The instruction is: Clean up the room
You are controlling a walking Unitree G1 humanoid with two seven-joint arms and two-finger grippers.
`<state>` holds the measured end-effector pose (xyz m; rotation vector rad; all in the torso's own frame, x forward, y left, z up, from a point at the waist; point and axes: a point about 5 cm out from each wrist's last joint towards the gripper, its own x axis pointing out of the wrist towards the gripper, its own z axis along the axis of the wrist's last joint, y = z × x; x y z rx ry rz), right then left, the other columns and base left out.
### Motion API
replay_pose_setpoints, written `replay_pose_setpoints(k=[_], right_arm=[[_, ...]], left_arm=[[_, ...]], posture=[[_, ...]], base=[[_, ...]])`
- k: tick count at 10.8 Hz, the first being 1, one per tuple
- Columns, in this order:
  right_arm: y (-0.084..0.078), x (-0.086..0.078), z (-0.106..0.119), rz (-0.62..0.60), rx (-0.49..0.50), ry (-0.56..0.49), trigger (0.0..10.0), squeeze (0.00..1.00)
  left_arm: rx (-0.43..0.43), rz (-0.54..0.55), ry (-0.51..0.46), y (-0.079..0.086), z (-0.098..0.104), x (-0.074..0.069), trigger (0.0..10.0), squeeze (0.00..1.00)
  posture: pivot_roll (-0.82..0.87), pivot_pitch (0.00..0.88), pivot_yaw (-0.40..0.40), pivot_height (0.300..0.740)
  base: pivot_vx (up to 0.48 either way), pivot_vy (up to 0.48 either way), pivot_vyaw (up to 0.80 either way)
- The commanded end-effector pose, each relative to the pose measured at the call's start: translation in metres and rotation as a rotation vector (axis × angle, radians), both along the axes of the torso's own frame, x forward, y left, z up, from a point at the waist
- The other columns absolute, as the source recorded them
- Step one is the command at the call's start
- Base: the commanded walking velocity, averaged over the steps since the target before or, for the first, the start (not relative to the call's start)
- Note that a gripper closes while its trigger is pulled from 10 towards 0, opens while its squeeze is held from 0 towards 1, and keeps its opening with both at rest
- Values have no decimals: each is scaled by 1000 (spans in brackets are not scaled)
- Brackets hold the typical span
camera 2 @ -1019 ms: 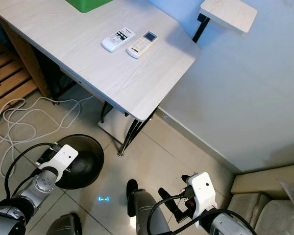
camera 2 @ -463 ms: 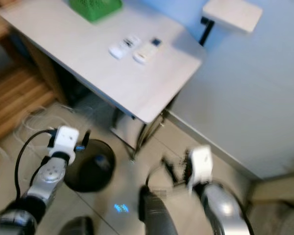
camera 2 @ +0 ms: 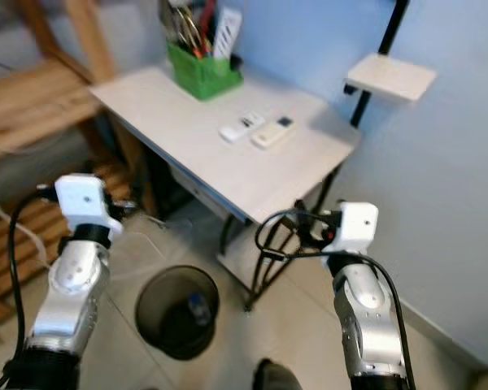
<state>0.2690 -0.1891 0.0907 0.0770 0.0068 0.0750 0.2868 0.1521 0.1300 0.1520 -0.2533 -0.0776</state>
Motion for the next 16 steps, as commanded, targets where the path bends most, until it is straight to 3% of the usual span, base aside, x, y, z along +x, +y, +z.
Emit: replay_pose_setpoints(k=[1,2,3,5,7,11,16], right_arm=[[-4,-4,-4,-36,0,-13,10000,0],[-5,-9,-8,-62,15,-28,10000,0],[-1,-10,-7,-39,-5,-45,10000,0],[-5,8,-5,-39,-28,-31,10000,0],[0,18,-3,-20,-27,-30,10000,0],[10,17,-11,27,-19,-2,10000,0],[13,21,-12,52,-39,13,10000,0]], left_arm=[[114,-114,-27,-17,6,-8,10000,0],[65,-131,62,-21,-3,-17,10000,0],[-29,-96,154,-21,-13,-16,10000,0],[-21,8,149,-19,-12,3,10000,0],[-43,46,160,-13,-8,10,10000,0],[-52,61,166,-16,-9,16,10000,0],[-42,72,156,-19,-9,21,10000,0]], posture=[[-6,0,34,740],[-27,0,29,740],[-41,0,18,740],[-41,0,-4,740],[-40,0,-6,740],[-48,0,3,740],[-58,0,6,740]], base=[[0,0,0],[0,0,0],[0,0,0],[0,-120,0],[0,0,0],[0,0,0],[0,-259,0]])
